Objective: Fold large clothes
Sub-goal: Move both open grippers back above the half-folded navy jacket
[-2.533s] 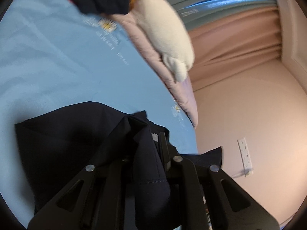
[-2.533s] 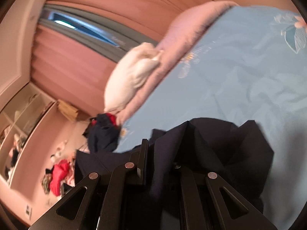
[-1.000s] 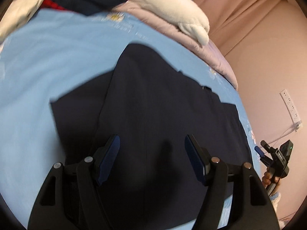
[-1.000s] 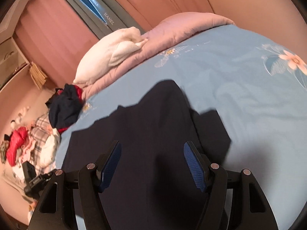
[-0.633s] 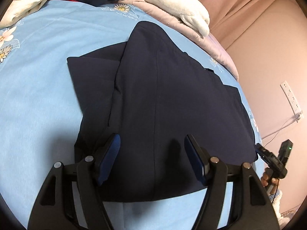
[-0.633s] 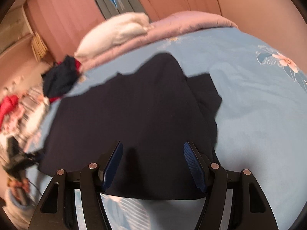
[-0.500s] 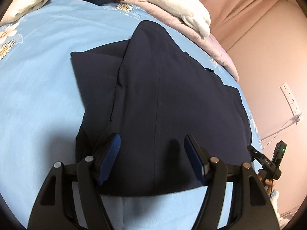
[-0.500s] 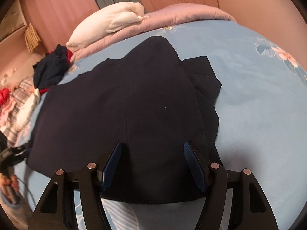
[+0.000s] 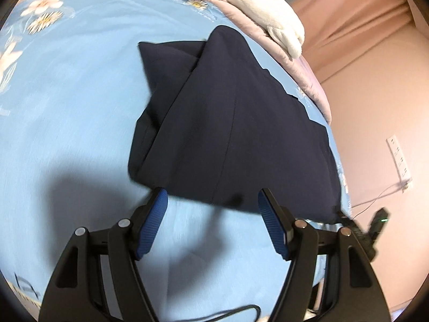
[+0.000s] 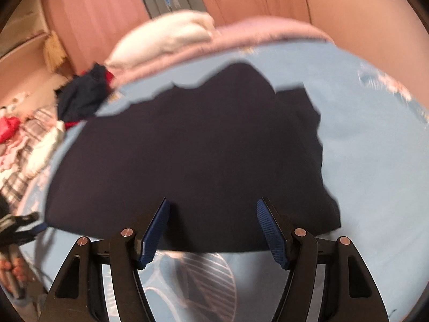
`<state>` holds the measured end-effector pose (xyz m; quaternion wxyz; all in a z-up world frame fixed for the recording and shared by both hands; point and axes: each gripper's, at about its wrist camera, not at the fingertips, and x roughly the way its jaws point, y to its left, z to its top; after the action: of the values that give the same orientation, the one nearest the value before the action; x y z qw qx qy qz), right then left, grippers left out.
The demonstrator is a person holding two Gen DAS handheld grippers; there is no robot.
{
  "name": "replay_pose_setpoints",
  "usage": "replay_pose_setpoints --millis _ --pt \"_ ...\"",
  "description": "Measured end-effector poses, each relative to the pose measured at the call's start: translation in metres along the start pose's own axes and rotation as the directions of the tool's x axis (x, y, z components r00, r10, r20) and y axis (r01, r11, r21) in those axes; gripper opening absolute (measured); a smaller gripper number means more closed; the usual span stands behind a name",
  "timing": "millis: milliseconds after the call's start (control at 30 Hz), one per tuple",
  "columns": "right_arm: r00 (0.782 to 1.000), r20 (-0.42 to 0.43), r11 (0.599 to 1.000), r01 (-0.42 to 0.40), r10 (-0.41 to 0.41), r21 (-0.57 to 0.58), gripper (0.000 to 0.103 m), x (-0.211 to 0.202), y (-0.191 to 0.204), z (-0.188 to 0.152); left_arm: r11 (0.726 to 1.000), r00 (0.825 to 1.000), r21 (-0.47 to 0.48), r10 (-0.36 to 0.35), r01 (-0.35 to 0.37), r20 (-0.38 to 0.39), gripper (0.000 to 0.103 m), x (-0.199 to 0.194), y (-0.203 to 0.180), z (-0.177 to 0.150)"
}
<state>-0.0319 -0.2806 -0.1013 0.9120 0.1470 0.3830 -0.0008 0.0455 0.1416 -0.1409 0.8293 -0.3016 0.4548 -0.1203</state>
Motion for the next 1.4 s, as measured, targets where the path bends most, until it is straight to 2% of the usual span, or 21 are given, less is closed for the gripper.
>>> replay_pose_setpoints --millis 200,333,433,633,833,1067,1300,1400 --pt "1.000 0.006 1.000 0.027 -0.027 0.008 0.070 -0.010 0.012 0.000 0.999 1.000 -0.047 0.007 -0.008 -0.017 0.072 -0.019 0.009 -0.011" --pt "0.994 0.026 0.994 -0.104 0.103 0.037 0.070 -0.032 0.021 -0.015 0.992 0.999 -0.121 -0.042 0.045 0.028 0.078 -0.034 0.021 -0.014" --pt "0.979 0.013 0.978 -0.206 0.205 0.022 0.070 -0.037 0.034 -0.025 0.982 0.995 -0.169 -0.078 0.087 0.061 0.080 -0.037 0.028 -0.012" --pt "0.964 -0.019 0.961 -0.266 0.265 -0.081 0.071 -0.033 0.065 -0.020 0.963 0.985 -0.226 -0.118 0.144 0.126 0.080 -0.038 0.037 -0.006" --pt "0.961 -0.052 0.957 -0.276 0.272 -0.090 0.071 -0.026 0.073 -0.022 0.974 0.987 -0.198 -0.084 0.110 0.135 0.080 -0.033 0.044 0.014" --pt "0.966 -0.065 0.962 -0.254 0.249 -0.097 0.071 -0.027 0.081 -0.019 0.971 0.982 -0.181 -0.133 0.156 0.133 0.080 -0.012 0.056 0.065" --pt "0.970 -0.052 0.967 -0.239 0.235 -0.085 0.071 -0.028 0.081 -0.014 0.971 0.984 -0.162 -0.169 0.176 0.056 0.080 0.016 0.063 0.094" --pt "0.974 -0.060 0.971 -0.225 0.220 -0.085 0.071 -0.025 0.080 -0.014 0.969 0.981 -0.157 -0.193 0.191 0.000 0.080 0.033 0.065 0.100"
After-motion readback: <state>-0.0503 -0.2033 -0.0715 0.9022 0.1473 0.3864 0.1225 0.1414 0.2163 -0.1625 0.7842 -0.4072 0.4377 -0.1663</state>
